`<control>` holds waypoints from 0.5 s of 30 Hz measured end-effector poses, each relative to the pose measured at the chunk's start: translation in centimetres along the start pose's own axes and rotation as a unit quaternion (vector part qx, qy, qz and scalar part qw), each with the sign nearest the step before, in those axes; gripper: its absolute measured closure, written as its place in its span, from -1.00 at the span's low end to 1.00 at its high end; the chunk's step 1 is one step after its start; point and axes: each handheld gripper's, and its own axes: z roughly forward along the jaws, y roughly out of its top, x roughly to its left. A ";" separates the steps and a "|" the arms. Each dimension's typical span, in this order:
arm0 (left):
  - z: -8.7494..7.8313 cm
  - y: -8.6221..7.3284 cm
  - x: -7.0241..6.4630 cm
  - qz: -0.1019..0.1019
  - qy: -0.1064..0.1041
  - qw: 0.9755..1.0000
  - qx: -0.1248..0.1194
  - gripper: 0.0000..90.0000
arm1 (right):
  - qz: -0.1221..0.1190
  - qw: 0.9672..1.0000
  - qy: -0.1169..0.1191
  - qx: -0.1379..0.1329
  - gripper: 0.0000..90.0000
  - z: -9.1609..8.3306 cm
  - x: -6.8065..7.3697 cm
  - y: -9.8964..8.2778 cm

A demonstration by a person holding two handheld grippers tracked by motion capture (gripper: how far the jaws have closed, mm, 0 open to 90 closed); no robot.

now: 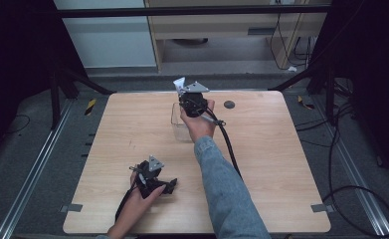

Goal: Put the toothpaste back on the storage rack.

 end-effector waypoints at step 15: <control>0.0 0.0 0.0 0.000 0.000 1.000 0.000 -1.00 | -0.009 1.000 -0.001 0.020 0.77 0.1 0.1 -1.1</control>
